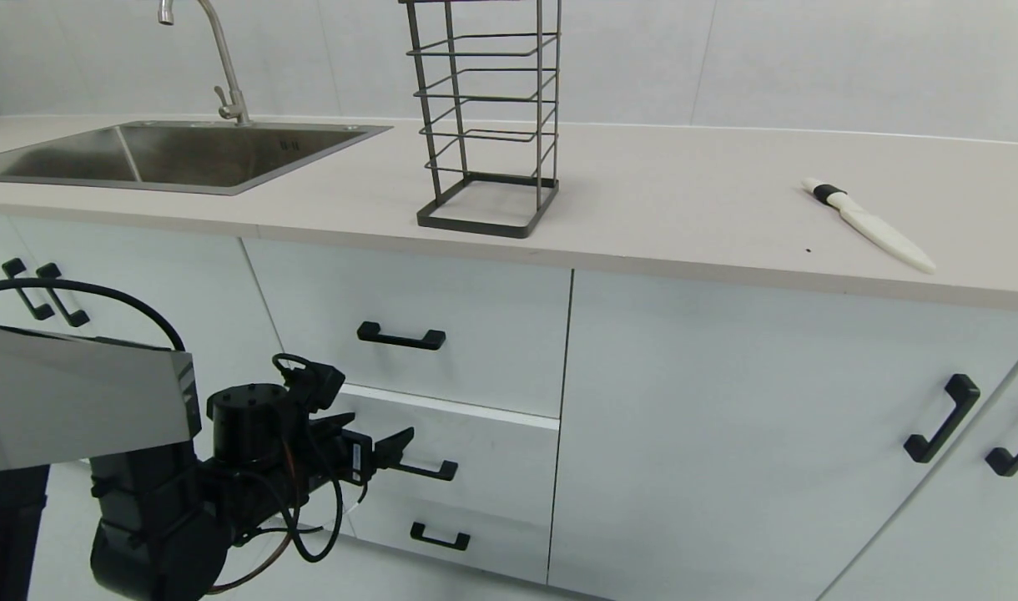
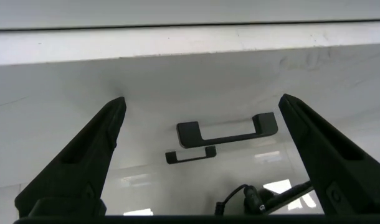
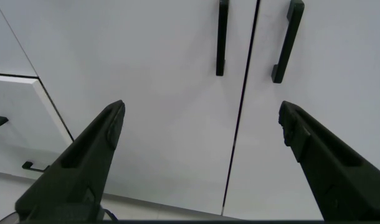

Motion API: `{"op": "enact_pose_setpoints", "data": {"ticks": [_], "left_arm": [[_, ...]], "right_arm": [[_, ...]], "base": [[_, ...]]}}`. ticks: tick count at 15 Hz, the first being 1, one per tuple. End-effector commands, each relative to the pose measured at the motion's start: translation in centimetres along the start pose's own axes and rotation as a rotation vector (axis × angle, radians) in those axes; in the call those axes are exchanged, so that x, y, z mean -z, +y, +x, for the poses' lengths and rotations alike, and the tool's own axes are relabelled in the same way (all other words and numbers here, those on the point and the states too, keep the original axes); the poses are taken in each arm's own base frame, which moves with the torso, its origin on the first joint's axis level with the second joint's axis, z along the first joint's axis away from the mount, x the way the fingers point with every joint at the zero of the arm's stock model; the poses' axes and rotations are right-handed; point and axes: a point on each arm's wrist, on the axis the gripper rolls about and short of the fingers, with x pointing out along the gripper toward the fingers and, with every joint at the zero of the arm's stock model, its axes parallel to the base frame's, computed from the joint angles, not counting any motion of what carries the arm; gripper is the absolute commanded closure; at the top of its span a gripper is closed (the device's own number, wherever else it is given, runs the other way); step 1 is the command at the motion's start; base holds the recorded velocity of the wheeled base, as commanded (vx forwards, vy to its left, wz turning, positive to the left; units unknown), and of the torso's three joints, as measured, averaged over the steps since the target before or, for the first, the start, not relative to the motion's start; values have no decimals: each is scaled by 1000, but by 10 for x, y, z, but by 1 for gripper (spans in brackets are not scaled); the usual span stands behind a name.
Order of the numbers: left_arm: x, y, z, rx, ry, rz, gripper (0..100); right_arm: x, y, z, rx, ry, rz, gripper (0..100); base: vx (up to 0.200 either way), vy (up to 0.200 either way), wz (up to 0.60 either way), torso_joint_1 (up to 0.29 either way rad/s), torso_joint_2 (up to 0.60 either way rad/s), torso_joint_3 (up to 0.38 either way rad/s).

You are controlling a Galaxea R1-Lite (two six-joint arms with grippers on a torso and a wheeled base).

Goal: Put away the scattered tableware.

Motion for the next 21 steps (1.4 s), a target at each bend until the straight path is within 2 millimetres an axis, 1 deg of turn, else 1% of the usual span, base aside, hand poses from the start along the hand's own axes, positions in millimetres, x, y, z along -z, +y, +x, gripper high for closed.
{"op": "enact_pose_setpoints", "data": {"ticks": [1, 4, 7, 8, 10, 11, 12, 13, 15, 16, 18, 19, 20, 21], "left_arm": [[-3, 1, 5, -2, -16, 0, 0], [-4, 2, 8, -1, -23, -10, 0], [-1, 2, 4, -4, -10, -14, 0], [-1, -1, -5, -1, 1, -16, 0], [-12, -13, -28, 22, -29, 2, 0], [-23, -28, -59, 54, -71, 22, 0], [-30, -37, -85, 71, -114, 40, 0], [-33, -39, -95, 71, -139, 47, 0], [-46, -46, -149, 71, -291, 79, 0], [-54, -50, -176, 71, -397, 91, 0], [-60, -48, -209, 21, -504, 109, 0], [-60, -50, -223, 10, -542, 117, 0], [-57, -52, -233, 10, -556, 118, 0], [-50, -52, -243, -8, -535, 110, 0]], "right_arm": [[0, 0, 0, -1, 0, 0, 0], [0, 0, 0, -1, 2, 0, 0], [0, 0, 0, -1, 2, 0, 0], [0, 0, 0, -1, 2, 0, 0], [0, 0, 0, -1, 2, 0, 0], [0, 0, 0, -1, 2, 0, 0], [0, 0, 0, -1, 2, 0, 0], [0, 0, 0, -1, 2, 0, 0], [0, 0, 0, -1, 2, 0, 0], [0, 0, 0, -1, 2, 0, 0], [0, 0, 0, -1, 2, 0, 0], [0, 0, 0, -1, 2, 0, 0], [0, 0, 0, -1, 2, 0, 0], [0, 0, 0, -1, 2, 0, 0]], "base": [[0, 0, 0, 0, 0, 0], [0, 0, 0, 0, 0, 0], [0, 0, 0, 0, 0, 0], [0, 0, 0, 0, 0, 0], [0, 0, 0, 0, 0, 0], [0, 0, 0, 0, 0, 0], [0, 0, 0, 0, 0, 0], [0, 0, 0, 0, 0, 0], [0, 0, 0, 0, 0, 0], [0, 0, 0, 0, 0, 0], [0, 0, 0, 0, 0, 0], [0, 0, 0, 0, 0, 0], [0, 0, 0, 0, 0, 0], [0, 0, 0, 0, 0, 0]]}}
